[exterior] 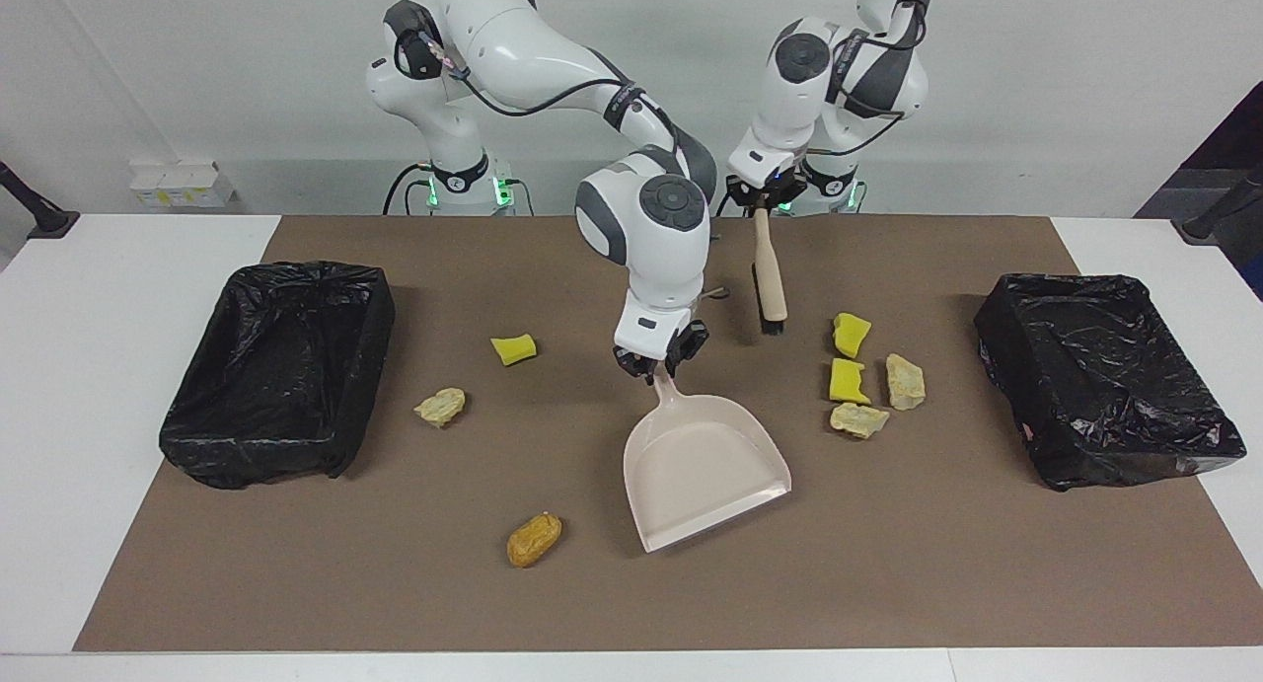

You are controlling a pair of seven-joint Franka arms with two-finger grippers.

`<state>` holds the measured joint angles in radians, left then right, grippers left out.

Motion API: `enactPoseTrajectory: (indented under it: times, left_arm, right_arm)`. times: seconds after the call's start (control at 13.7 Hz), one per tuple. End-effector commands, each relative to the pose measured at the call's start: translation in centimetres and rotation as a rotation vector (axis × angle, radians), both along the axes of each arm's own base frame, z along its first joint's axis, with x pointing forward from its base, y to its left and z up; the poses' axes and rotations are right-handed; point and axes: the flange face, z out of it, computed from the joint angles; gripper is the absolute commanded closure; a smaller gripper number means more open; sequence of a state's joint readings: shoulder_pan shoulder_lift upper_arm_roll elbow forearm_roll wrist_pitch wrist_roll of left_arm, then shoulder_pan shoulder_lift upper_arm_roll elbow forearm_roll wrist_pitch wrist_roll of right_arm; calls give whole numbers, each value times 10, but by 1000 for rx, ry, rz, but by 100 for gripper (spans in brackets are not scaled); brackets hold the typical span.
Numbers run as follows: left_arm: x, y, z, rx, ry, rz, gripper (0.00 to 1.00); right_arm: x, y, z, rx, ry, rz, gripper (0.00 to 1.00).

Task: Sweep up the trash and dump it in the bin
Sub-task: 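Lift the brush with the left gripper while the right gripper positions the dustpan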

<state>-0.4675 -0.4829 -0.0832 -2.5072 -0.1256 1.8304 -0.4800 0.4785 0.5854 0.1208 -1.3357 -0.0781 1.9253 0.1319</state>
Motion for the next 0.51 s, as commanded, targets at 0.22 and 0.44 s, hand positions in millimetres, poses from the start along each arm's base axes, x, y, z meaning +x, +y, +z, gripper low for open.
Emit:
enactPoseTrajectory:
  times: [0.22,0.44]
  left_arm:
    - [70,140,25,-61,-7,98,100]
    - [121,213,31,-71,-42,107,100]
  right_arm:
    - [2,-31,-3,-20,24,434,100]
    - [4,-38,-5,-35,30,651,100]
